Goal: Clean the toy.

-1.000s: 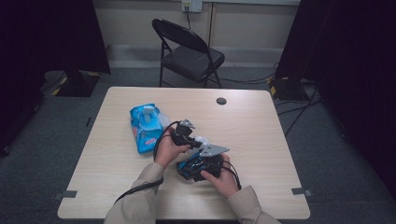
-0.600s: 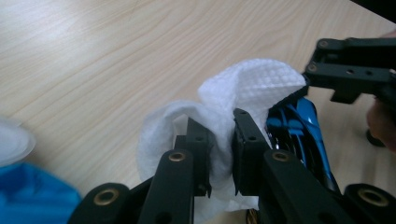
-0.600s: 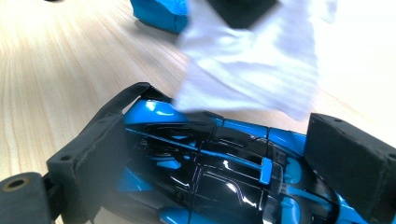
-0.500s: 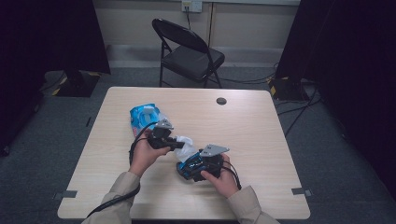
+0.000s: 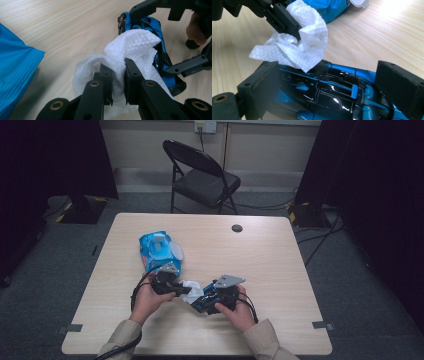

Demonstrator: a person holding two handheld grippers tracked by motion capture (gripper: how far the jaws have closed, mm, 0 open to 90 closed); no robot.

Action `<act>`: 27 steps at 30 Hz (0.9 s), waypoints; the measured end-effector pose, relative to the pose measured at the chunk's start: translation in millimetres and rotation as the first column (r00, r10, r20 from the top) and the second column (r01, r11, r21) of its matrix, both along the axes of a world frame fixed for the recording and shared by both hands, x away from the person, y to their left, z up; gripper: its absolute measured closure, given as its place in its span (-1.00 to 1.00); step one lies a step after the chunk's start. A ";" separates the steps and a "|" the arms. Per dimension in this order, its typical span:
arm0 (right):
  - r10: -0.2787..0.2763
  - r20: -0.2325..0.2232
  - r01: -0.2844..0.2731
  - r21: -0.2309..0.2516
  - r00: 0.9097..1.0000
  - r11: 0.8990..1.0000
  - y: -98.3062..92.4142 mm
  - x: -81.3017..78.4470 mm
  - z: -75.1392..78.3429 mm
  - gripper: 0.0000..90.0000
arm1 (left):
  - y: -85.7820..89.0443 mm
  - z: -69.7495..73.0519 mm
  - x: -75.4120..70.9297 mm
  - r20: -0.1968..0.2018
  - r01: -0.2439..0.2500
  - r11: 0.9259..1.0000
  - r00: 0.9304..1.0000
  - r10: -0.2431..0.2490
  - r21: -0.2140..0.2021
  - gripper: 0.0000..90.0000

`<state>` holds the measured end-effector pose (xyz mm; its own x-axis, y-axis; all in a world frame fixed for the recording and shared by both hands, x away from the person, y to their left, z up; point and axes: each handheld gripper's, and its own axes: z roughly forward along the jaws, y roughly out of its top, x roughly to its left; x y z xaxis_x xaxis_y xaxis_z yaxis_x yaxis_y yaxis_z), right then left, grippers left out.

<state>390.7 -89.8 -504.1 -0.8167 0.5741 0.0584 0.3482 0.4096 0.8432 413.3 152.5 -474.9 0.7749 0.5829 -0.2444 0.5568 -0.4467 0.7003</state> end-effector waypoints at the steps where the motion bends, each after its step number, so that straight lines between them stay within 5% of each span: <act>1: 0.000 0.000 0.000 0.000 1.000 1.000 0.1 0.0 0.0 -0.86 | -0.2 0.5 0.7 0.003 0.008 1.000 1.000 -0.008 0.028 0.76; 6: 0.002 0.000 -0.002 0.000 1.000 1.000 0.5 -0.2 0.0 -0.86 | -9.0 -6.3 1.9 0.008 0.031 0.996 0.999 -0.032 0.088 0.76; 11: 0.005 0.002 -0.005 -0.001 1.000 1.000 0.9 -0.2 0.0 -0.86 | -11.3 -10.6 5.1 -0.018 0.023 0.995 1.000 -0.021 0.097 0.77; 27: 0.004 0.001 -0.004 -0.001 1.000 1.000 1.1 0.0 -0.1 -0.86 | -38.1 -13.2 21.8 -0.006 0.035 0.991 0.999 -0.034 0.128 0.77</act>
